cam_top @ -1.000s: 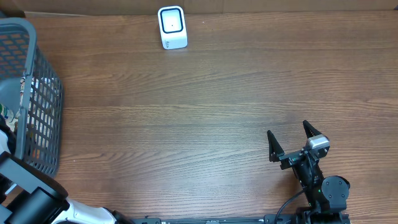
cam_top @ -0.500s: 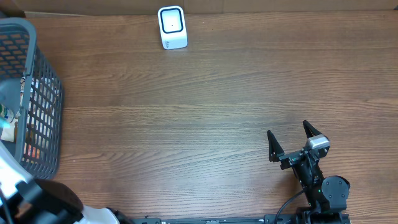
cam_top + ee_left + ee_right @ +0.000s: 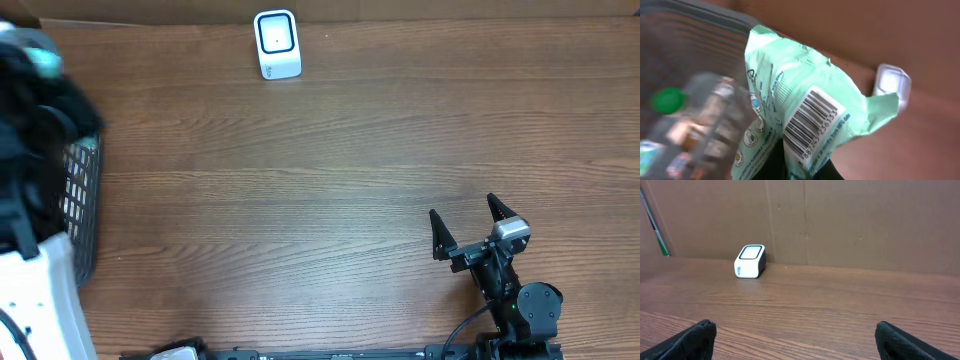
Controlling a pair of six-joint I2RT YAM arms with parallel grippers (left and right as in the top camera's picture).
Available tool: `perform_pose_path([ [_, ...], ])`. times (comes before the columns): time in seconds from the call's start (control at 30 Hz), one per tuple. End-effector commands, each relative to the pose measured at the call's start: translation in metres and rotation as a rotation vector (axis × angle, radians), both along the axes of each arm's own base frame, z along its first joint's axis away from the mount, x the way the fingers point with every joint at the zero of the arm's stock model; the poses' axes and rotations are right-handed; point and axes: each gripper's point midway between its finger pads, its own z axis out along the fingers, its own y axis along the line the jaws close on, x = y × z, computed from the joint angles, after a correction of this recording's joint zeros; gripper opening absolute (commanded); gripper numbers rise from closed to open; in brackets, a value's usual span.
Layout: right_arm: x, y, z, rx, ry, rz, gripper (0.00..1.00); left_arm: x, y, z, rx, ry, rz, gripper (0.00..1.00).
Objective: Scan the item barcode
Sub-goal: 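Lift the green packet out and lower it onto the table centre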
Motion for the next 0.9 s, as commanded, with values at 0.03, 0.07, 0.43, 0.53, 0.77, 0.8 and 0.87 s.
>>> perform_pose_path([
  [0.03, 0.000, -0.001, -0.002, -0.001, -0.006, -0.008, 1.00, -0.003, -0.057, -0.029, -0.062, 0.125, -0.122, 0.04],
  [0.07, 0.000, -0.001, -0.002, -0.001, -0.006, -0.008, 1.00, -0.005, -0.067, -0.041, -0.078, 0.173, -0.135, 0.04],
  [0.43, 0.000, -0.001, -0.002, -0.001, -0.006, -0.008, 1.00, -0.013, -0.144, -0.197, -0.190, 0.639, -0.050, 0.04],
  [0.53, 0.000, -0.001, -0.002, -0.001, -0.006, -0.008, 1.00, -0.011, -0.155, -0.237, -0.194, 0.713, 0.004, 0.04],
  [0.77, 0.000, -0.001, -0.002, -0.001, -0.006, -0.008, 1.00, 0.004, -0.175, -0.303, -0.199, 0.801, 0.095, 0.04],
  [0.8, 0.000, -0.001, -0.002, -0.001, -0.006, -0.008, 1.00, 0.007, -0.179, -0.310, -0.197, 0.803, 0.089, 0.04],
  [0.87, 0.000, -0.001, -0.002, -0.001, -0.006, -0.008, 1.00, 0.014, -0.186, -0.322, -0.201, 0.802, 0.079, 0.04],
])
